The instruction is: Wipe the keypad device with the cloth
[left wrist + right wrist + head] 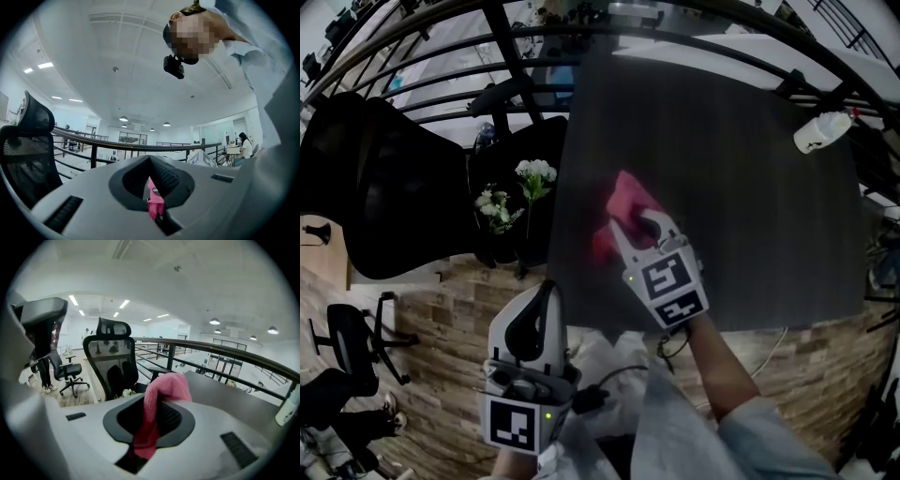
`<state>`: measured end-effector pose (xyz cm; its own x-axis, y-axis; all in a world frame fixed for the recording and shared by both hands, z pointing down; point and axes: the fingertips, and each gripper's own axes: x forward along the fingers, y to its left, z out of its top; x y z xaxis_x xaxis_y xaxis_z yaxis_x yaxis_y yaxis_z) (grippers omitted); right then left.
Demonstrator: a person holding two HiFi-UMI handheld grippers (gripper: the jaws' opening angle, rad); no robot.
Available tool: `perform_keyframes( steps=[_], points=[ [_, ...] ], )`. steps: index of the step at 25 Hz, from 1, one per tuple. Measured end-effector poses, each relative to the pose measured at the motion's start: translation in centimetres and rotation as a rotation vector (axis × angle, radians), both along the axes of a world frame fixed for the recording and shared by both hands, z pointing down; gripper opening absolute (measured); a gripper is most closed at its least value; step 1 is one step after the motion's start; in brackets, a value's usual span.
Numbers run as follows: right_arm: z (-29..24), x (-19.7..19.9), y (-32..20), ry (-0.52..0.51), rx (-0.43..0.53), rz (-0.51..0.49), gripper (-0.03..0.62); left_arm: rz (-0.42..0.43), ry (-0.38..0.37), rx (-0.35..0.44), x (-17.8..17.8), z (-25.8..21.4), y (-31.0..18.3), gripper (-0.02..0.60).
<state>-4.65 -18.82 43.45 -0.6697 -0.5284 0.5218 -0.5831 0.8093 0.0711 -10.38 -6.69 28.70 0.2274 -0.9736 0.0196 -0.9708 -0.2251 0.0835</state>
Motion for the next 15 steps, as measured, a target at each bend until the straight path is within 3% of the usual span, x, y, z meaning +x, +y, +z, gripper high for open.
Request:
perform_keyframes(
  steps=[15],
  points=[
    [1.4,7.1,-1.8,-0.04,-0.066,0.161,0.055,0.032,0.006,-0.008,2.2,0.3,-0.7,0.008]
  ],
)
